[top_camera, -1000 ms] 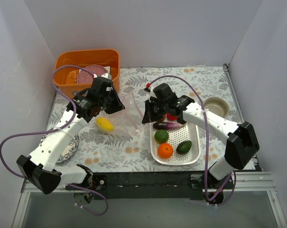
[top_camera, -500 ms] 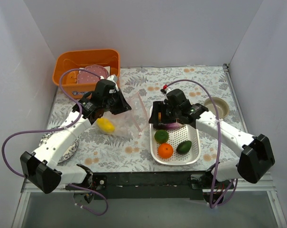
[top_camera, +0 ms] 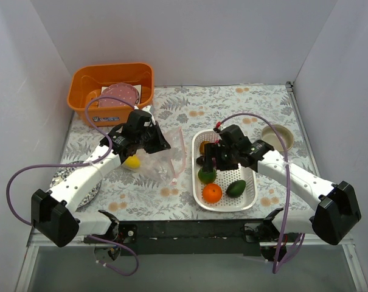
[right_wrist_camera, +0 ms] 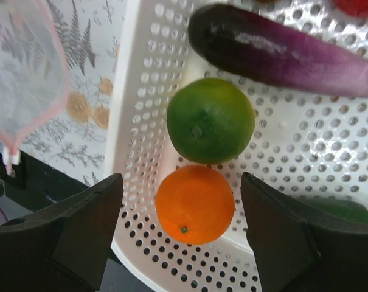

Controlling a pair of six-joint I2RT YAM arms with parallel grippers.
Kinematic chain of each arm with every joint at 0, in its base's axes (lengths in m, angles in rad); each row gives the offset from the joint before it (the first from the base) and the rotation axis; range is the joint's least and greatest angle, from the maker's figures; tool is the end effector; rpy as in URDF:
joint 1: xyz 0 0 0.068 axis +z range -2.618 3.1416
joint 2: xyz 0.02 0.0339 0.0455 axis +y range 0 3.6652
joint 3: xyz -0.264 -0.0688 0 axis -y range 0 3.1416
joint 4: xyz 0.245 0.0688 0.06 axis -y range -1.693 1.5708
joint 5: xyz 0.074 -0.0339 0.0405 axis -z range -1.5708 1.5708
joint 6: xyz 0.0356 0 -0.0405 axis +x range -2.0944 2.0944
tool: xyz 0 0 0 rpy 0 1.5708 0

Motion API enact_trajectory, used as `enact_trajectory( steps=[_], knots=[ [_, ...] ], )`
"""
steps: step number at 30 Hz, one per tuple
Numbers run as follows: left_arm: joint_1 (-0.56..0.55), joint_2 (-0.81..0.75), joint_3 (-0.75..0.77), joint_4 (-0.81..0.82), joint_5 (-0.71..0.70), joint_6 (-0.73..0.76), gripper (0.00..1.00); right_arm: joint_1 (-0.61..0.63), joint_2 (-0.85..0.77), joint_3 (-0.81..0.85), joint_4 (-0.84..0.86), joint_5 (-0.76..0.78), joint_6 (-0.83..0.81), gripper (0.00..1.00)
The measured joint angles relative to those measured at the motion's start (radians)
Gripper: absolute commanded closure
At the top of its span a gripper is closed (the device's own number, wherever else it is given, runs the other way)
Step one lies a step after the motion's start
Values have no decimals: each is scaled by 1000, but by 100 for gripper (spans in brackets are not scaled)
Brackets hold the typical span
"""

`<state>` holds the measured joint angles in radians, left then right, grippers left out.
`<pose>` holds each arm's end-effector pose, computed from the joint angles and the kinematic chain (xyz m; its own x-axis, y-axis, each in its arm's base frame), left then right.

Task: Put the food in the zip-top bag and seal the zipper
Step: Adjust the zipper food storage bag at the center of the board.

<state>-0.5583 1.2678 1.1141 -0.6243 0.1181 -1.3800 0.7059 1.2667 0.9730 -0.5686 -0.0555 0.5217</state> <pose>0.2271 -0.1468 0.3105 -0.6993 -0.7128 -0.0539 -0.4712 0.5164 -0.7151 0.1997 0.1728 0.2687 -0.8375 -0.0601 -0.5431 -0.2974 0.8840 0.3608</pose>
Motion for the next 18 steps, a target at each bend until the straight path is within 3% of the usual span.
enact_trajectory(
  steps=[5, 18],
  knots=[
    [0, -6, -14, 25, 13, 0, 100, 0, -54, -97, -21, -69, -11, 5],
    [0, -4, -27, 52, 28, 0, 100, 49, -56, -166, -65, -112, -28, 4]
  ],
)
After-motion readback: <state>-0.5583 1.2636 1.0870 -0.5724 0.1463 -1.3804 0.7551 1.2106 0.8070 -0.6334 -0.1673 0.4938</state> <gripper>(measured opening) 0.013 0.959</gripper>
